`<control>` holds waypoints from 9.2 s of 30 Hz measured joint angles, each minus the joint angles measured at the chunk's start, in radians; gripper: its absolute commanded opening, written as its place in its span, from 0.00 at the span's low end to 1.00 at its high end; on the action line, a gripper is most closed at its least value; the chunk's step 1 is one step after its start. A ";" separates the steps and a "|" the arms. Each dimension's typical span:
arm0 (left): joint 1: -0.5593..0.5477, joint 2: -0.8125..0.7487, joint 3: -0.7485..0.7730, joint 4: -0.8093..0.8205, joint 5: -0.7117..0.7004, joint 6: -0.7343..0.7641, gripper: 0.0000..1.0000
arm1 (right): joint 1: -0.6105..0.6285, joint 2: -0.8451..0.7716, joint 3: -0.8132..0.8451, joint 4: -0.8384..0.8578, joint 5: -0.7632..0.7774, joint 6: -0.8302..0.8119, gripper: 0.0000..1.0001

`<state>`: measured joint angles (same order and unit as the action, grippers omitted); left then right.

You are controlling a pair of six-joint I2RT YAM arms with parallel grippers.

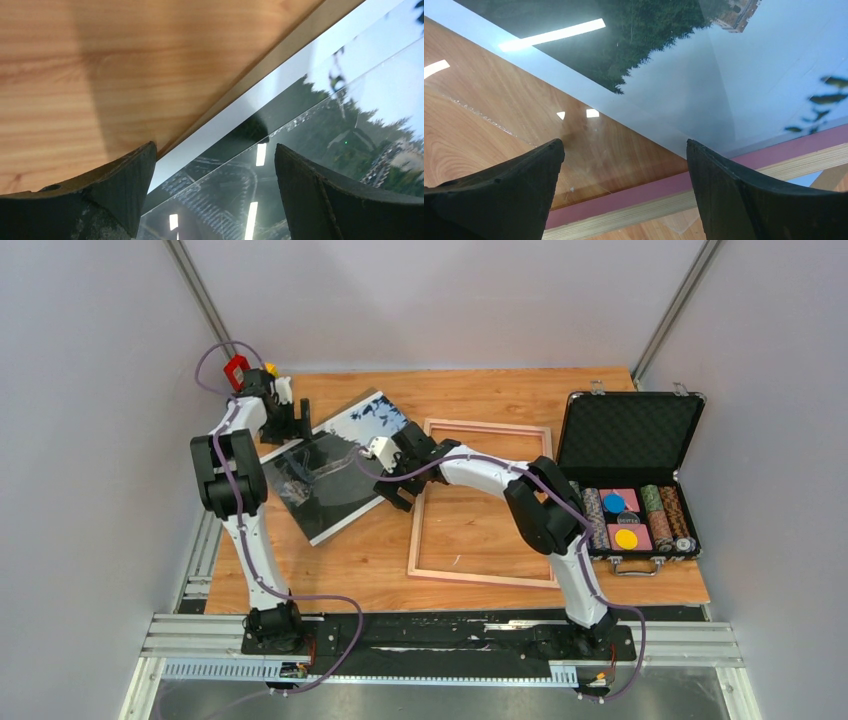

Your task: Put the photo into the frame

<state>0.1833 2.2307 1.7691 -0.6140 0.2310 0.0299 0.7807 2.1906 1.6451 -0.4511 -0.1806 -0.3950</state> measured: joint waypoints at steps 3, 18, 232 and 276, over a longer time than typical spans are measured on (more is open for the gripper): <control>0.028 -0.047 -0.075 0.019 0.005 0.012 0.95 | 0.000 0.005 0.009 -0.008 0.000 0.001 0.96; 0.124 -0.260 -0.385 0.038 0.032 0.092 0.93 | -0.005 0.074 0.118 -0.047 -0.016 -0.035 0.95; 0.160 -0.456 -0.602 -0.003 0.096 0.183 0.84 | -0.088 -0.060 0.072 -0.093 -0.452 0.774 0.86; 0.160 -0.483 -0.614 0.040 0.110 0.170 0.88 | -0.077 0.079 0.049 -0.019 -0.445 1.041 0.87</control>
<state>0.3431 1.7473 1.1549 -0.5743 0.3408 0.1997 0.7033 2.2700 1.6943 -0.4702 -0.6254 0.6464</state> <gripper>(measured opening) 0.870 0.865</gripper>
